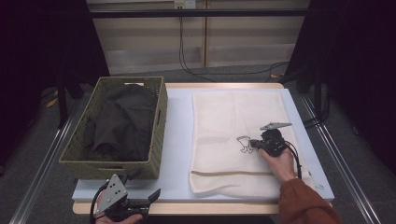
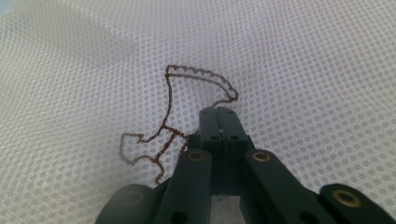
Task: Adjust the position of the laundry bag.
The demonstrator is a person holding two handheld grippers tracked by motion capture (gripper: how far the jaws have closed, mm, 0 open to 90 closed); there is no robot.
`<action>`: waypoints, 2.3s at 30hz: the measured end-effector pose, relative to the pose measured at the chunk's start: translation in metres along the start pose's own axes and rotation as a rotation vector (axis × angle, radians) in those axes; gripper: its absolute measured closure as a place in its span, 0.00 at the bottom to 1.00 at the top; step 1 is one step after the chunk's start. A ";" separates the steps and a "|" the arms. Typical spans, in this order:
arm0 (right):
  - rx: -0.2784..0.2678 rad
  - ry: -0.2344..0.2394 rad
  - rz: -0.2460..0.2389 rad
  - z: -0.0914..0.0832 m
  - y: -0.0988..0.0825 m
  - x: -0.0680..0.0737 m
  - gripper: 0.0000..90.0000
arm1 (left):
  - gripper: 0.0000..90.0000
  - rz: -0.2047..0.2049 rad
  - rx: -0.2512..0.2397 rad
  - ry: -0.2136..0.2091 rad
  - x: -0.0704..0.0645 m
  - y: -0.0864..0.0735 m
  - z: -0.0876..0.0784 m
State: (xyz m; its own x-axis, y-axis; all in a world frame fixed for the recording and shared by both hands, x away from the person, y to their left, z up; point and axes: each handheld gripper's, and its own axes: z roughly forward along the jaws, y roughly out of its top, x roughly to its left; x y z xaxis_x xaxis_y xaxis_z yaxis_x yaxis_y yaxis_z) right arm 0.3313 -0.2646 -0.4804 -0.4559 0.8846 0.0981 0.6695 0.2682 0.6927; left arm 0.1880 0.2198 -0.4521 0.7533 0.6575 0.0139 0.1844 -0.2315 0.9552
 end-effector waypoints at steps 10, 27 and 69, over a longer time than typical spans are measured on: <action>-0.038 0.026 0.011 -0.002 0.001 -0.001 1.00 | 0.12 0.000 0.005 0.005 0.000 0.000 0.000; -0.053 0.020 0.056 0.000 0.003 0.004 1.00 | 0.12 -0.002 0.005 0.004 0.000 0.001 0.000; -0.037 0.002 0.067 0.016 0.011 0.021 1.00 | 0.12 0.012 0.001 -0.004 -0.001 0.001 0.000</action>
State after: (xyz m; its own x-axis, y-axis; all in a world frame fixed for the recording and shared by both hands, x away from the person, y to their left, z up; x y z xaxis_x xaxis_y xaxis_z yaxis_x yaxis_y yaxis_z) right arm 0.3384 -0.2365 -0.4825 -0.4121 0.8993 0.1462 0.6761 0.1943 0.7108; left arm 0.1873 0.2187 -0.4511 0.7581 0.6517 0.0239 0.1762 -0.2400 0.9546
